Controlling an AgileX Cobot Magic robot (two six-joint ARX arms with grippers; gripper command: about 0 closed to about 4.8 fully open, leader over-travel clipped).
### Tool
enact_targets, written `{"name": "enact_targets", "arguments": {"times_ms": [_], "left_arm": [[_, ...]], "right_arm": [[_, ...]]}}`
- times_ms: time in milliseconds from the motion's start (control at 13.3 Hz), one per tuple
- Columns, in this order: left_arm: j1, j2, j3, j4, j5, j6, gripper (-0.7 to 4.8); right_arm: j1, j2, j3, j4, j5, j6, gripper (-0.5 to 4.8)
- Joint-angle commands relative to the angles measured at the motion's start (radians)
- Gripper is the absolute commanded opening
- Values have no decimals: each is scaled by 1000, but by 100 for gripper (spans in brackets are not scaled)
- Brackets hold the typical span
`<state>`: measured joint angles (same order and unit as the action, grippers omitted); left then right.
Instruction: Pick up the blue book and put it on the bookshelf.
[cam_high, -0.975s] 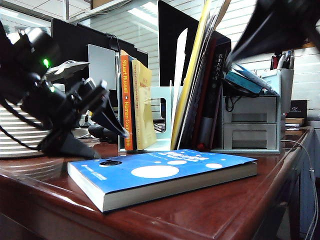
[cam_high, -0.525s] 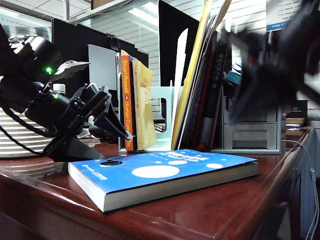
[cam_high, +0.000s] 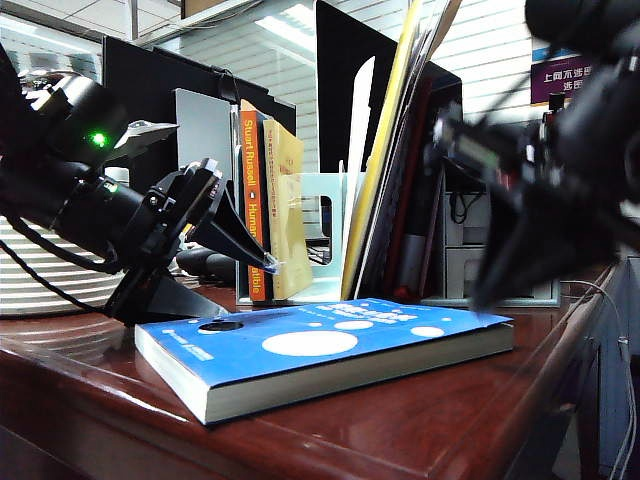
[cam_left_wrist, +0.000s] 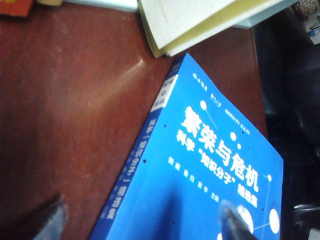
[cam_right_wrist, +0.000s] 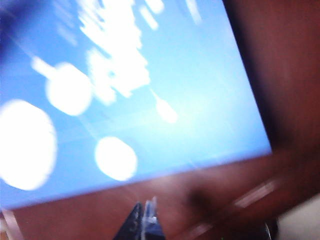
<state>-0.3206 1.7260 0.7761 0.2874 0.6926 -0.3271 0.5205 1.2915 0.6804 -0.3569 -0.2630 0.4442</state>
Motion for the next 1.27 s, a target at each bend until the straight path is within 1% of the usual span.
{"name": "enact_targets", "arguments": {"times_ms": [75, 225, 375, 600, 825, 900, 1050, 1200, 1275], "left_arm": [[0, 18, 2, 2, 35, -10, 404], [-6, 40, 4, -4, 88, -24, 404], [-20, 54, 5, -13, 115, -23, 403], [-40, 54, 6, -27, 161, -25, 403], [-43, 53, 6, -63, 275, -25, 396], [-43, 53, 6, -70, 294, -26, 392], [-44, 53, 6, -83, 337, -30, 308], [-47, 53, 6, -93, 370, -33, 268], [-50, 53, 6, -92, 388, -33, 268]], "right_arm": [[1, 52, 3, 3, -3, 0, -2], [1, 93, 4, 42, -10, 1, -2], [1, 136, 4, 95, -53, 1, -2], [1, 159, 4, 179, -55, 1, -2], [1, 158, 9, 244, -55, 1, -2], [1, 158, 9, 254, -69, 1, -2], [1, 158, 9, 278, -104, 0, -2], [1, 158, 9, 298, -117, 1, -2], [1, 158, 9, 311, -129, 1, -2]]}}
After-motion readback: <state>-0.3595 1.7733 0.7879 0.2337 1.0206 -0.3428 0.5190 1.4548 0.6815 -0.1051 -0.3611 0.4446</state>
